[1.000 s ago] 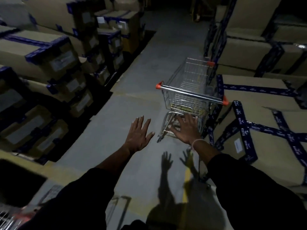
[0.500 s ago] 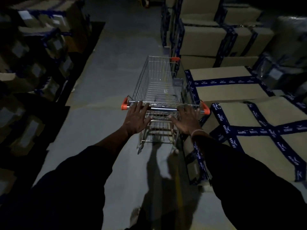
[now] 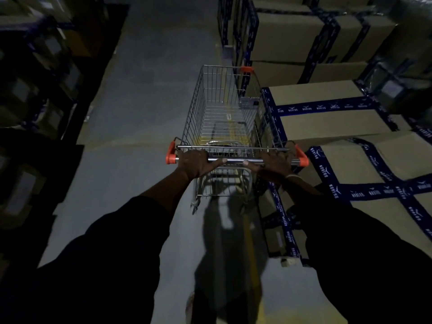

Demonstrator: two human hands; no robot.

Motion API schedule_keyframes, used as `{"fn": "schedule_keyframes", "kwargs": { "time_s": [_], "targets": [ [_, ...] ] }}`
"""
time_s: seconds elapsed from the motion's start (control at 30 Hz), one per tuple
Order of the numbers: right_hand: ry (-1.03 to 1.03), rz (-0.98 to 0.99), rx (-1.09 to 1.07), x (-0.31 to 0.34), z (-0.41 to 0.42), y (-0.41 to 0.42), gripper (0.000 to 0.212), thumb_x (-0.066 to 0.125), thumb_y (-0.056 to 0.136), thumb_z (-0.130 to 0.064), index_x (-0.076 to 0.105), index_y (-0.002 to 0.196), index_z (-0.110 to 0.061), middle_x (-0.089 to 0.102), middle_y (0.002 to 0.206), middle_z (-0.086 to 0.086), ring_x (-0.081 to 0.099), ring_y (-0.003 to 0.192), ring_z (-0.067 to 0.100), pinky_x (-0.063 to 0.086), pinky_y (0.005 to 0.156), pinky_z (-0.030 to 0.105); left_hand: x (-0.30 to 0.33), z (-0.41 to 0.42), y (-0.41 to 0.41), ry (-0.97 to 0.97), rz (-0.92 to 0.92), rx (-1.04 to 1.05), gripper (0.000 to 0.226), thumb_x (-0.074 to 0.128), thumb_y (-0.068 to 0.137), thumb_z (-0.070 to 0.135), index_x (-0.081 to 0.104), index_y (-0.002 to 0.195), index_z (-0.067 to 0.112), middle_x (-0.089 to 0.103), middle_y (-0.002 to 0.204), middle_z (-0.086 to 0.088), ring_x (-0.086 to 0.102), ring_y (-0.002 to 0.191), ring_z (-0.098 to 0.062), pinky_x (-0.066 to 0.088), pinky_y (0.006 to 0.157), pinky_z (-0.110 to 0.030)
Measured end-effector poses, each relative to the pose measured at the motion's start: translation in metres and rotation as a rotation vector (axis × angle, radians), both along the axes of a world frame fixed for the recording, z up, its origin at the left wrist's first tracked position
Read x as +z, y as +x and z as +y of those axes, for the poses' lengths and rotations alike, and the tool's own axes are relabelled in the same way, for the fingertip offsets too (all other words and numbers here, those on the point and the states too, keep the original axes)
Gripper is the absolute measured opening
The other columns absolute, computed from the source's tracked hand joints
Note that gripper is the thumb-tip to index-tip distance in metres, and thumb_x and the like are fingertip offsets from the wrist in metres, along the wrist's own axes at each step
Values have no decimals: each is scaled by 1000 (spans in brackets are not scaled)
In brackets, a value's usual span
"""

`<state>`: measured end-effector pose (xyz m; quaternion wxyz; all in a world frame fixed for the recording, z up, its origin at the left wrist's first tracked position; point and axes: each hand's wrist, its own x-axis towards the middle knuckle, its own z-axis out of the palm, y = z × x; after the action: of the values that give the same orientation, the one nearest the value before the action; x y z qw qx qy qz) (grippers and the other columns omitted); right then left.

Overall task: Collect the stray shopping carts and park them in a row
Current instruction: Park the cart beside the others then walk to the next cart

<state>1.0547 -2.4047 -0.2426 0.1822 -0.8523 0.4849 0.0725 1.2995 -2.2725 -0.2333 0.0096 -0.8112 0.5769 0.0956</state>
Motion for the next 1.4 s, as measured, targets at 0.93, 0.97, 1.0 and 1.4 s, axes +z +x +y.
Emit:
{"fn": "schedule_keyframes", "kwargs": {
  "time_s": [0.93,0.97,1.0,1.4],
  "targets": [
    [30,54,151,38,138,-56,101,14,47,-116,49,56,-21,53,56,-3,59,57,20,47,69,31,2,149,-81,88,-31,141,97,14,75,103,64,63,20,60,65,2,61,74,-19,37,104,-56],
    [31,70,159,38,143,-58,105,11,45,-116,54,57,-20,58,59,-3,63,61,19,51,78,35,3,156,-85,85,-29,147,95,15,74,103,63,63,21,59,65,3,61,74,-20,39,103,-54],
    [21,75,176,35,146,-60,110,11,47,-116,60,59,-18,64,63,-2,65,66,20,51,89,41,4,164,-89,79,-24,154,95,14,74,103,62,64,22,59,65,4,60,75,-20,40,103,-53],
    [-105,137,439,30,243,-60,107,15,66,-108,67,68,-15,69,77,5,68,82,27,51,87,39,1,304,-118,-19,-110,336,109,-7,55,108,59,60,21,49,55,9,58,65,-17,47,83,-35]
  ]
}}
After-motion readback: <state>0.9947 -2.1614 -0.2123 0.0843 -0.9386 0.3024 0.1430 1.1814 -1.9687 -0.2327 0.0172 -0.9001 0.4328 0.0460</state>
